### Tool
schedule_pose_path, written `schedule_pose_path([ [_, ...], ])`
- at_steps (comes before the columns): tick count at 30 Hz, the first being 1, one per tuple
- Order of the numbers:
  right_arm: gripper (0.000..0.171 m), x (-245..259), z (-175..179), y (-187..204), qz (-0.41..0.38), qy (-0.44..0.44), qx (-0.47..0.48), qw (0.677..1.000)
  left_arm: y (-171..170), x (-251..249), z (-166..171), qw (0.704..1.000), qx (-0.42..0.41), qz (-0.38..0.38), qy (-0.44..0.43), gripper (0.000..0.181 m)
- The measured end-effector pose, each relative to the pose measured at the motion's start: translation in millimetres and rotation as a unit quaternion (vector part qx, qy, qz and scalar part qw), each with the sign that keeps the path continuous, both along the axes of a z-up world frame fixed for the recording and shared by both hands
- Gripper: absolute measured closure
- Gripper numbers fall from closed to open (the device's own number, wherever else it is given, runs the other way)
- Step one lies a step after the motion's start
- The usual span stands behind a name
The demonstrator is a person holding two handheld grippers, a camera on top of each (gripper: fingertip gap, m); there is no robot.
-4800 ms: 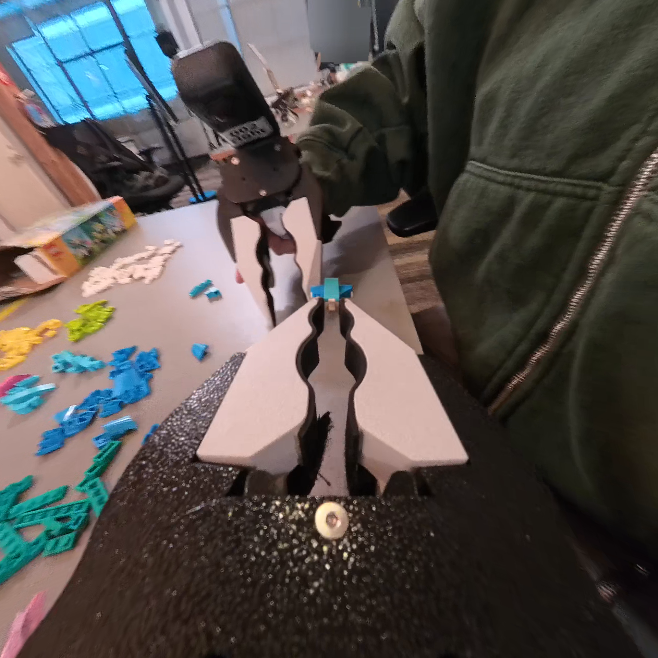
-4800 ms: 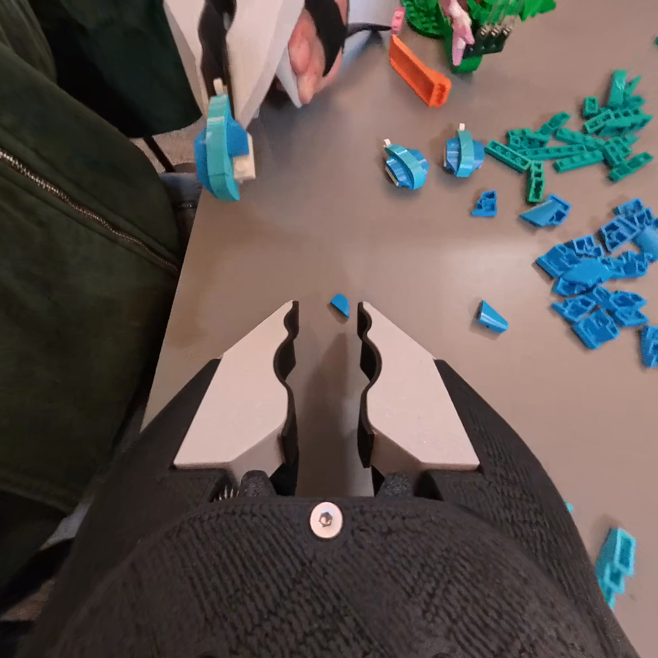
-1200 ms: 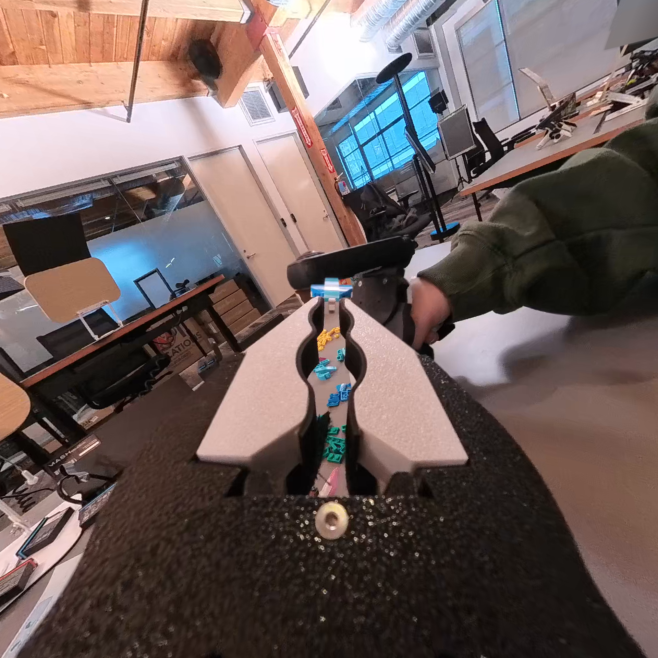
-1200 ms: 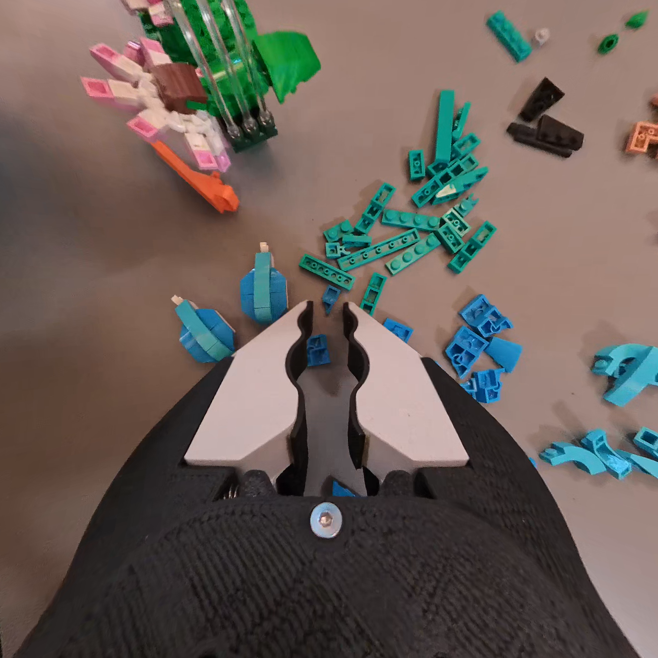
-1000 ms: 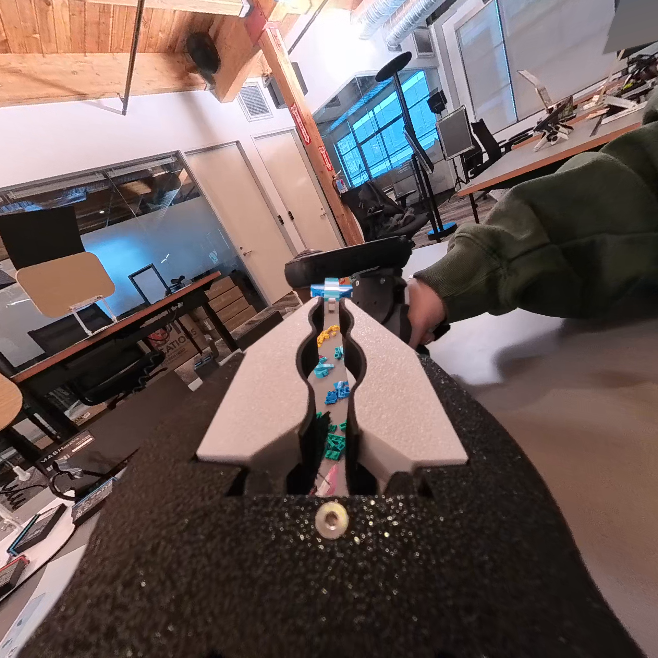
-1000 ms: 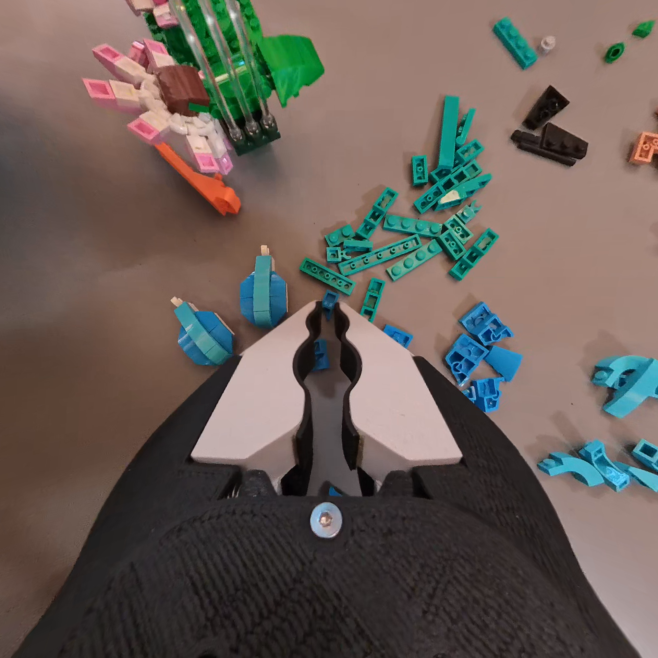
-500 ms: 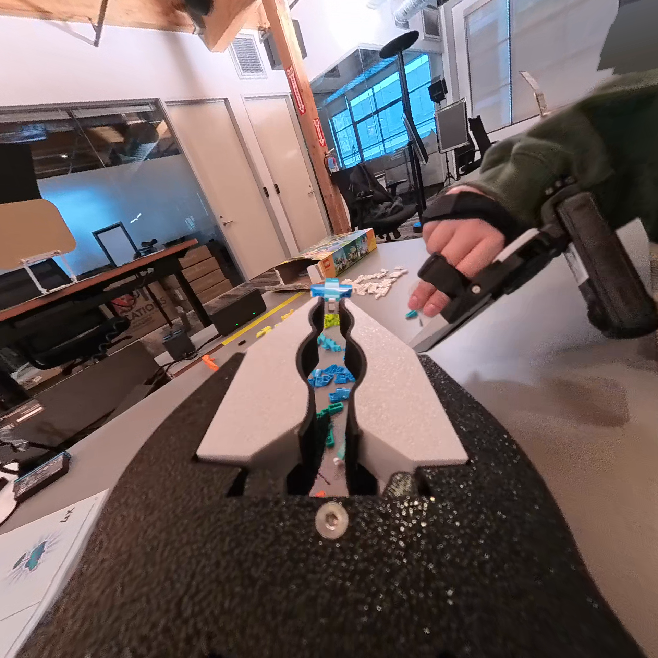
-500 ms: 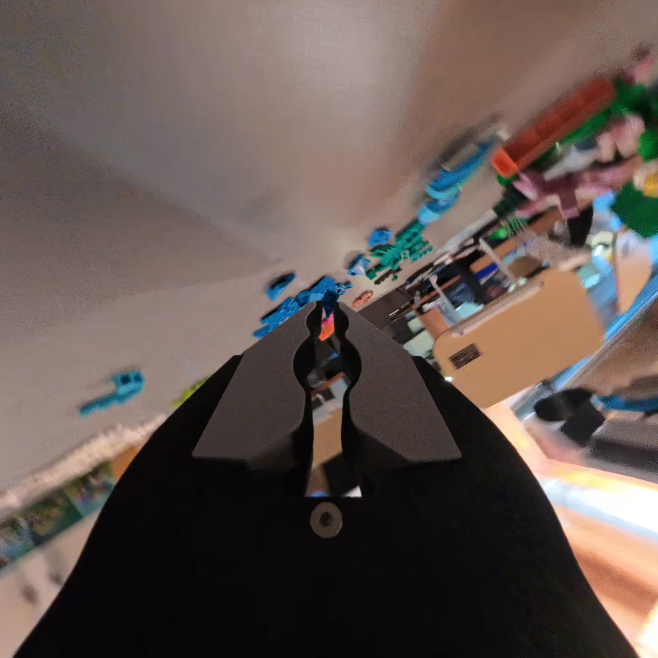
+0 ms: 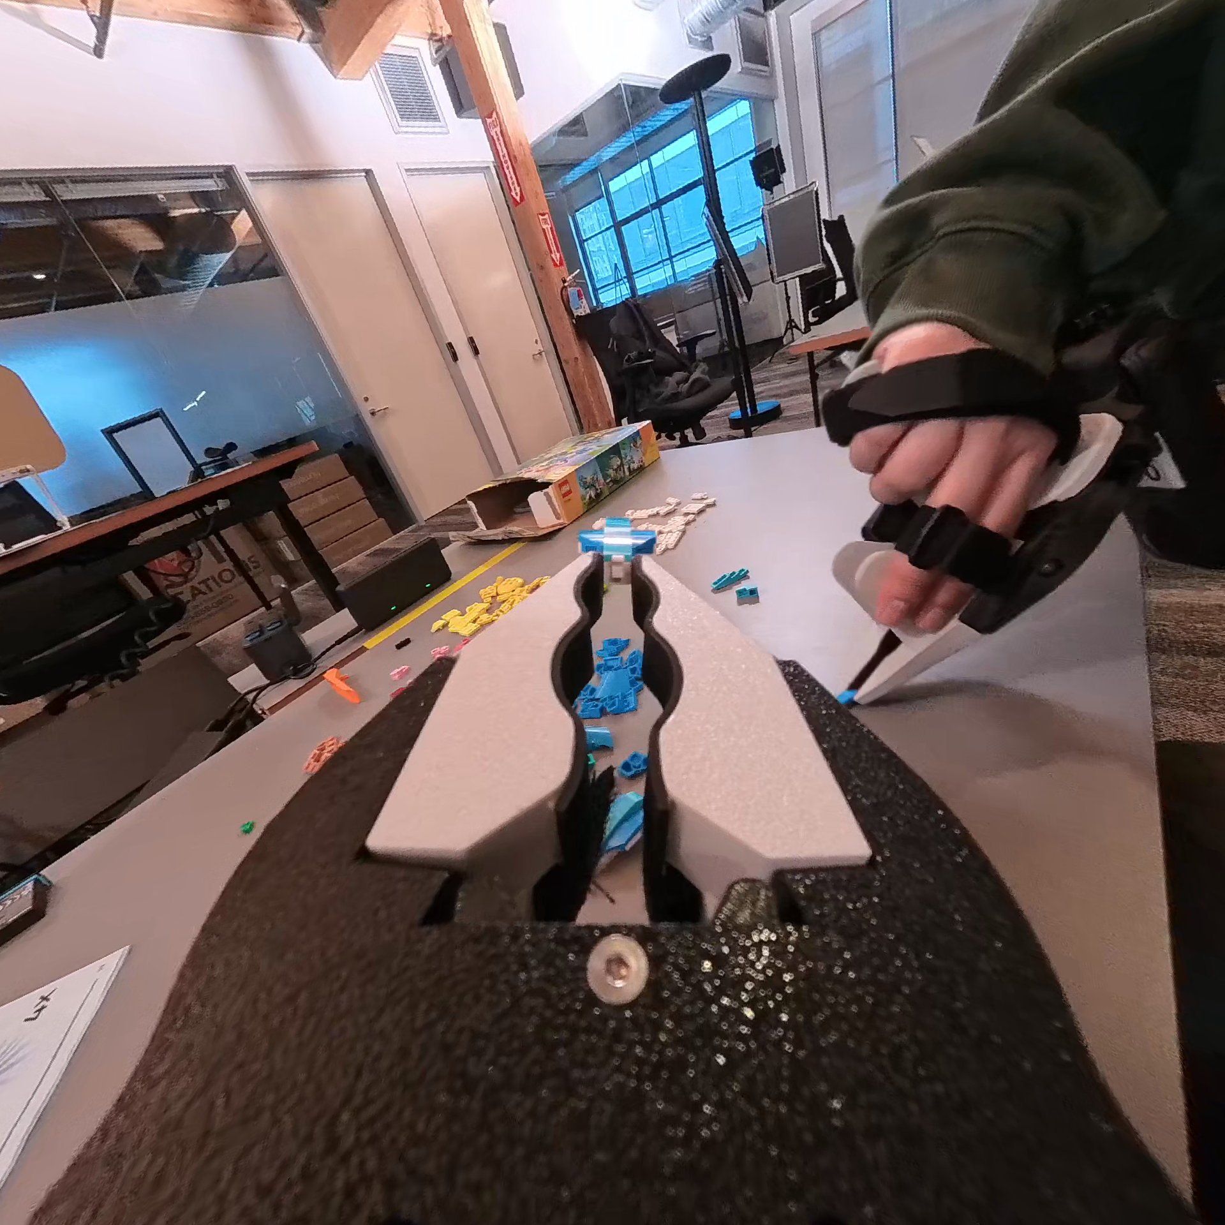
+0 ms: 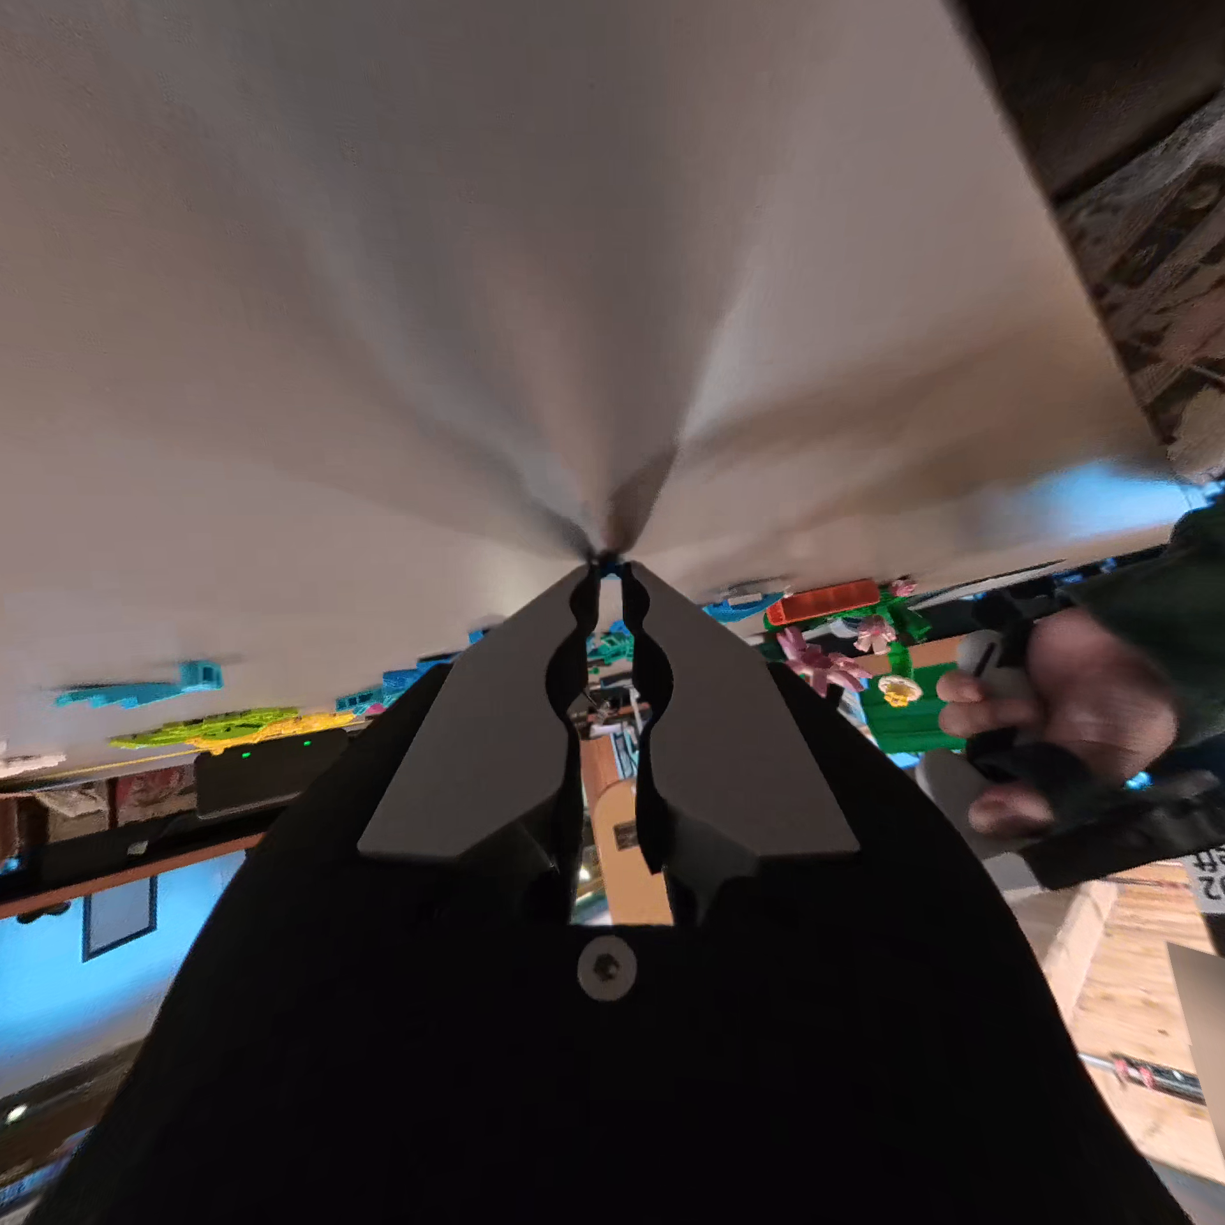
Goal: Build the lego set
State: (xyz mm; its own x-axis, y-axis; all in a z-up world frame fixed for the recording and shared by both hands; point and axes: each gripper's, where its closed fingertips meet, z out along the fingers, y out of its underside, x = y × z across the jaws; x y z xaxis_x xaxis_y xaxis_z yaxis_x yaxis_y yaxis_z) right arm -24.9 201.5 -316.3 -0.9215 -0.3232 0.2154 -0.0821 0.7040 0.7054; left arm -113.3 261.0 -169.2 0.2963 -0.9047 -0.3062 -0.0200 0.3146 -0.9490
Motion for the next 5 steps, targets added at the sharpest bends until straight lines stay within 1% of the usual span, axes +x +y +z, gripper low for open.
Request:
schedule_pose_path([
  [3, 0.166, -3.1, -0.1, -5.6, 0.004, 0.015, 0.001, 1.0, -3.3, 2.8, -1.5, 1.0, -0.002, -0.007, 0.002, 0.175],
  [4, 0.163, -3.3, 0.7, -7.5, -0.009, 0.028, -0.011, 1.0, -4.6, 3.8, -2.0, 1.0, -0.003, -0.009, 0.002, 0.175],
  [5, 0.153, -0.8, 2.3, -7.0, -0.034, 0.04, -0.02, 0.998, -5.7, 4.7, -2.5, 1.0, -0.003, -0.011, 0.004, 0.175],
])
